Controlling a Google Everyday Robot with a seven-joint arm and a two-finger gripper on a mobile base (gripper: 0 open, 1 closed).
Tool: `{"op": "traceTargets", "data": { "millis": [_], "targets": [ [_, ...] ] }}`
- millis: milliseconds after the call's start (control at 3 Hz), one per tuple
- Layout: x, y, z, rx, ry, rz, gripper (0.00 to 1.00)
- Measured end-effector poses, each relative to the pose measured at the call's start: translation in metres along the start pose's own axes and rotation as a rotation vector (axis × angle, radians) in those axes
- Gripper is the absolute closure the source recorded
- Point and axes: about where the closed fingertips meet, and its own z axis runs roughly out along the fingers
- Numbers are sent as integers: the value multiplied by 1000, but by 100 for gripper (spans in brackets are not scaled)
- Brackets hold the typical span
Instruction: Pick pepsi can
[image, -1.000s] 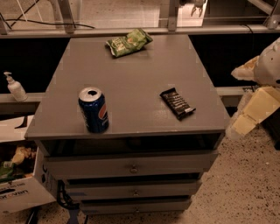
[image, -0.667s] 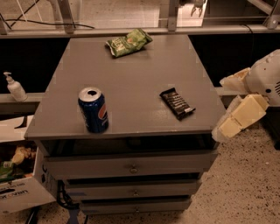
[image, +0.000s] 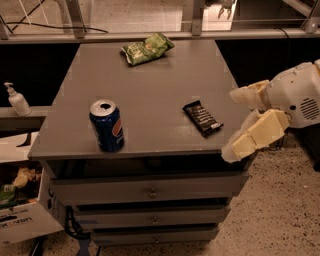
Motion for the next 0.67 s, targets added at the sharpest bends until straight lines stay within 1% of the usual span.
{"op": "traceTargets", "data": {
  "millis": [333,667],
  "targets": [
    [1,0,0,2,5,-2,0],
    [3,-1,-2,-2,-52,-1,0]
  ]
}}
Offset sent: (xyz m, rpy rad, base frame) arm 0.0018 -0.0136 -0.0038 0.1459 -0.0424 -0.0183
